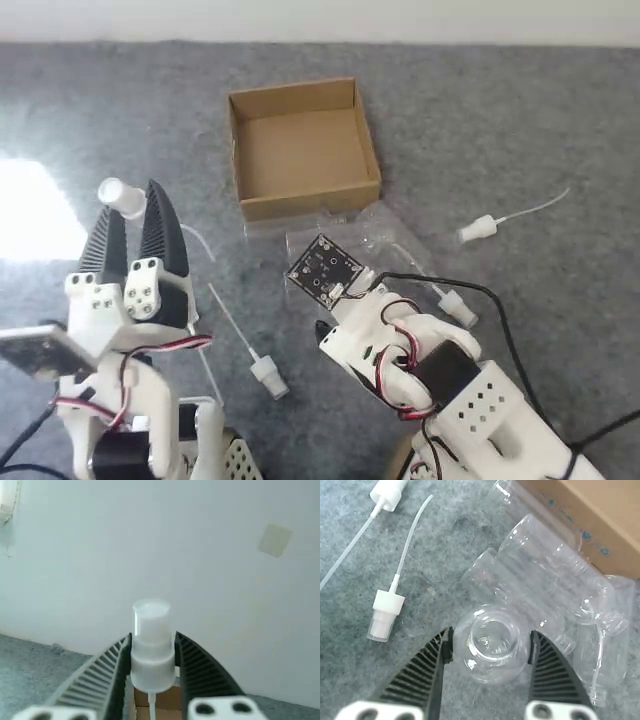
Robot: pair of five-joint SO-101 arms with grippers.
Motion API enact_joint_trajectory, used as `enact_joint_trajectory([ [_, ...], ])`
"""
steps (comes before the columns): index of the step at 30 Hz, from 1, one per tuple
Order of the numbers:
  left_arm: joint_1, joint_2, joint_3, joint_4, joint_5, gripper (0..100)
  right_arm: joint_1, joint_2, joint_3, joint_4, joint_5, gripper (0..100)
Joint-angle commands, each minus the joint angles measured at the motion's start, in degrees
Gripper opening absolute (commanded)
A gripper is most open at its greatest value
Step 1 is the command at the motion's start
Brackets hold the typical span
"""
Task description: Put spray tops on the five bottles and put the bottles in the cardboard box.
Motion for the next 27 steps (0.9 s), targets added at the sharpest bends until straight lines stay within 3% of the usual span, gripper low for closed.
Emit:
enact_joint_trajectory([
  [1, 2.55, -1.05, -3.91, -0.44, 0.62, 5, -0.40, 0.13, -7.03, 0.75, 0.00, 12.5],
  [9, 4.31, -0.79, -8.04, -2.02, 0.62, 5, -0.57, 0.66, -14.68, -0.92, 0.00, 12.5],
  [17, 15.30, -0.88, -11.47, -2.11, 0.62, 5, -8.31, 0.04, -10.81, -2.33, 0.00, 12.5],
  [27, 25.58, -0.97, -8.75, -1.93, 0.62, 5, -8.40, 0.04, -9.49, -2.68, -0.44, 12.5],
])
